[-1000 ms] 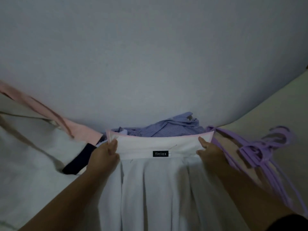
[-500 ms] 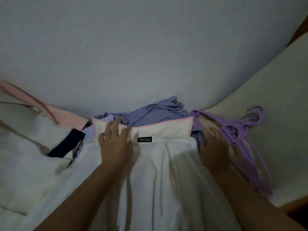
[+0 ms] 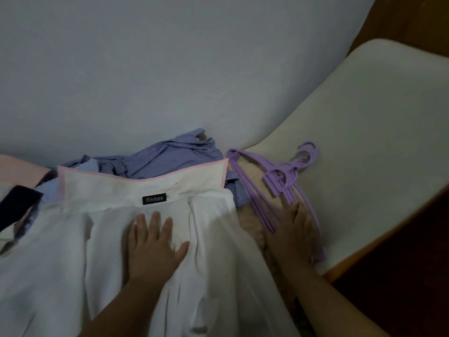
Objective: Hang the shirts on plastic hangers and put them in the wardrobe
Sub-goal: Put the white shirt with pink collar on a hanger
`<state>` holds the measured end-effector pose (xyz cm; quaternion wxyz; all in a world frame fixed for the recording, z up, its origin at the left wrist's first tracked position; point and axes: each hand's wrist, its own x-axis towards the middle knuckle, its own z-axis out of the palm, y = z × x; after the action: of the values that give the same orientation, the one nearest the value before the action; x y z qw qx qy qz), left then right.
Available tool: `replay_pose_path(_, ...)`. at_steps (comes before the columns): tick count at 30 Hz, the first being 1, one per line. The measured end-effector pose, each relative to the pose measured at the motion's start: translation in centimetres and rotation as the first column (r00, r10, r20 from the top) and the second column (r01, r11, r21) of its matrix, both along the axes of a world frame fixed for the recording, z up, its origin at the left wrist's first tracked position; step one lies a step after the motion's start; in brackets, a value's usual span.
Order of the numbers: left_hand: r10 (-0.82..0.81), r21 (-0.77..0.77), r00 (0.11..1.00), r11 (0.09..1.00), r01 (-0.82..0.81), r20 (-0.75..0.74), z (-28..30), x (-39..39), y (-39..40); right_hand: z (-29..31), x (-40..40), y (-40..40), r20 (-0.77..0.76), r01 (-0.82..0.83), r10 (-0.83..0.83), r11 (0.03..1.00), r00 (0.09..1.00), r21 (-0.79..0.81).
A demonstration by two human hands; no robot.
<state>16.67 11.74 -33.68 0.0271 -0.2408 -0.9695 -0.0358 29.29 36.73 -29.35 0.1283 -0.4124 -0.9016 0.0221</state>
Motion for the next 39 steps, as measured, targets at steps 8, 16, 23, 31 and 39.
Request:
replay_pose_path(8, 0.006, 0.067, 1.000, 0.998, -0.006, -0.005, -0.3, -0.2, -0.1, 0.2, -0.8, -0.6, 0.075, 0.107, -0.110, 0.993, 0.991, 0.043)
replay_pose_path(16, 0.011, 0.033, 1.000, 0.999, -0.011, 0.008, 2.1, 0.1, -0.4, 2.4, -0.7, -1.8, -0.159, 0.169, -0.187, 0.979, 0.969, -0.117)
replay_pose_path(23, 0.027, 0.200, 1.000, 0.979, -0.026, -0.003, 6.5, 0.0, -4.3, 4.2, -1.1, -3.9, -0.276, -0.243, 0.132, 0.874, 0.952, -0.420)
replay_pose_path(31, 0.360, 0.438, 0.932, 0.832, -0.341, 0.042, 8.2, -3.0, -11.5, 3.4, -2.2, -6.4, -0.043, -0.498, 0.555, 0.706, 0.830, -0.503)
replay_pose_path(39, 0.452, 0.362, 0.868, 0.789, -0.496, 0.204, 9.6, -5.9, -12.0, 3.1, -4.1, -5.6, 0.115, -0.462, 0.556, 0.773, 0.823, -0.434)
